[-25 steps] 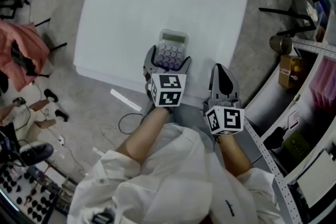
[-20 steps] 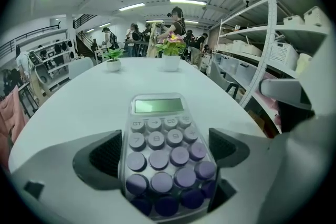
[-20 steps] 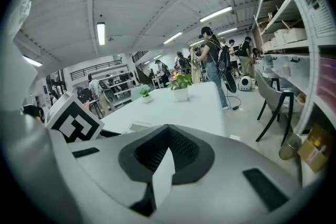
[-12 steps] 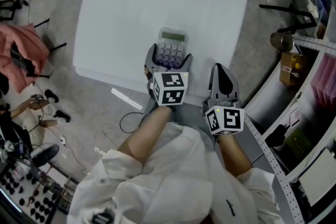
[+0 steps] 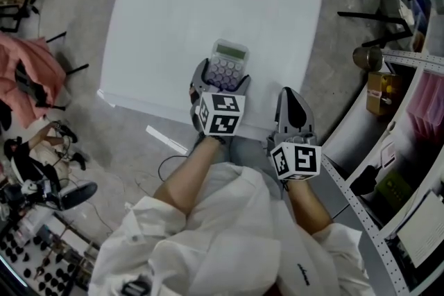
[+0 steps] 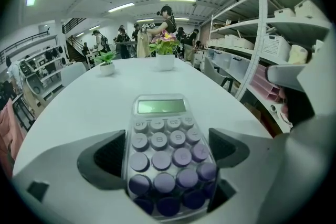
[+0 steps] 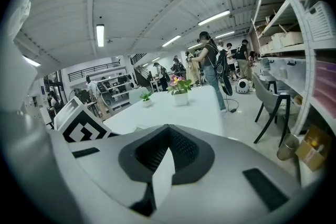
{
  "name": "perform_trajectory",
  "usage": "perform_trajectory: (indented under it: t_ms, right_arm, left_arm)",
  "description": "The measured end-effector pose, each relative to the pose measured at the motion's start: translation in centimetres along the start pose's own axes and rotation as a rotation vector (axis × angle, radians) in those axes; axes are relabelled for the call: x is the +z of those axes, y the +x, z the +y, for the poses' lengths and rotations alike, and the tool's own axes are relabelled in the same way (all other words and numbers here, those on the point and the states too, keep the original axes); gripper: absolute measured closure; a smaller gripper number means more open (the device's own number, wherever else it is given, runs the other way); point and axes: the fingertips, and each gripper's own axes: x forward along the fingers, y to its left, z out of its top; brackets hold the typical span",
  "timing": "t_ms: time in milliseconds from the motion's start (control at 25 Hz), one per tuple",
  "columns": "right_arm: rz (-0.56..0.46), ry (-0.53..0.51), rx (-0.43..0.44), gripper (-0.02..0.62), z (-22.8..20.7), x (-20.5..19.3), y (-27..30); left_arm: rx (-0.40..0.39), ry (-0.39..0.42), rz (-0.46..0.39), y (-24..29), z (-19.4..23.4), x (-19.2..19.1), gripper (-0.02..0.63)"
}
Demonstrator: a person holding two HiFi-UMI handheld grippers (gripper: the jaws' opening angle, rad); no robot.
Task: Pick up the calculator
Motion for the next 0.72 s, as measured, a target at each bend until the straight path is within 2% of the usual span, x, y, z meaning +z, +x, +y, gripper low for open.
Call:
perform_trajectory:
  t_ms: [320,720]
  right_arm:
    - [-0.032,0.007,-0.028,0.578,-0.1,1.3,-0.7]
    - [-0.097,-0.010,-0.035,0.578,0.5,5.1,-1.9]
  left_arm:
    - [-0.036,-0.007,-0.046,-1.5,0.7,1.4,0.114]
    - [-0.056,0.016,-0.118,-5.3,0.5,4.5,0.114]
